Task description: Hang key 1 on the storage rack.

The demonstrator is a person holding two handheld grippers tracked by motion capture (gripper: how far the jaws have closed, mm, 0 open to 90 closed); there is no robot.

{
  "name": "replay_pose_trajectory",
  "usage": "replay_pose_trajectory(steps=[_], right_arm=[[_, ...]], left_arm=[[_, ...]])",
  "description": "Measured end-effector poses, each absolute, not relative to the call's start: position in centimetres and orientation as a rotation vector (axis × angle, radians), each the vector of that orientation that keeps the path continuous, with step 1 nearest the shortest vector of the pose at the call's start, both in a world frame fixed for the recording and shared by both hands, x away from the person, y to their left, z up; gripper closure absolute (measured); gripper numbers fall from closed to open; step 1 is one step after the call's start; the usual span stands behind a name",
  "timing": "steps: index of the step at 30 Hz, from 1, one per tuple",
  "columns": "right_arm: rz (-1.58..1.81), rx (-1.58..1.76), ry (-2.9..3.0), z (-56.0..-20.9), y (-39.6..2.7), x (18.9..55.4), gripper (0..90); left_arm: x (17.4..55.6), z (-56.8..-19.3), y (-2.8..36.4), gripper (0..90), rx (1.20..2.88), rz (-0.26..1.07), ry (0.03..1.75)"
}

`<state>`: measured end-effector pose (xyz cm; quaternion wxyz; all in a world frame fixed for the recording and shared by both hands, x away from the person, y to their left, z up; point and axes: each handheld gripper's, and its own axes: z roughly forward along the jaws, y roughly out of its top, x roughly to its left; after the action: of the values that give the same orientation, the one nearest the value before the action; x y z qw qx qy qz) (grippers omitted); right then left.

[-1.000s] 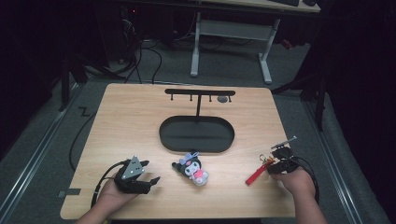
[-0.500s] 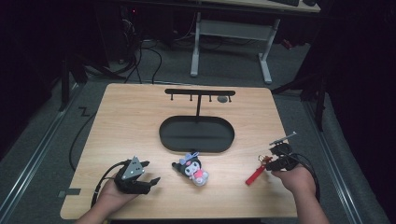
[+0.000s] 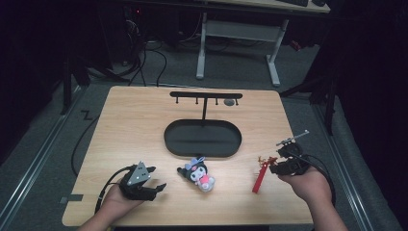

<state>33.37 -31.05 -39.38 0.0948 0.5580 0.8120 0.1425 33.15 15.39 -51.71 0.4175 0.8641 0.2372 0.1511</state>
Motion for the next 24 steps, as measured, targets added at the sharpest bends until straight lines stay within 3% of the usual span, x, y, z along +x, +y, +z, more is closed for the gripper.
replay_pose_trajectory(steps=[24], right_arm=[[0.444,1.543,2.45,-34.2,-27.0,33.5,67.0]], left_arm=[[33.1,-51.5,15.8,28.2,2.155,0.383,0.599]])
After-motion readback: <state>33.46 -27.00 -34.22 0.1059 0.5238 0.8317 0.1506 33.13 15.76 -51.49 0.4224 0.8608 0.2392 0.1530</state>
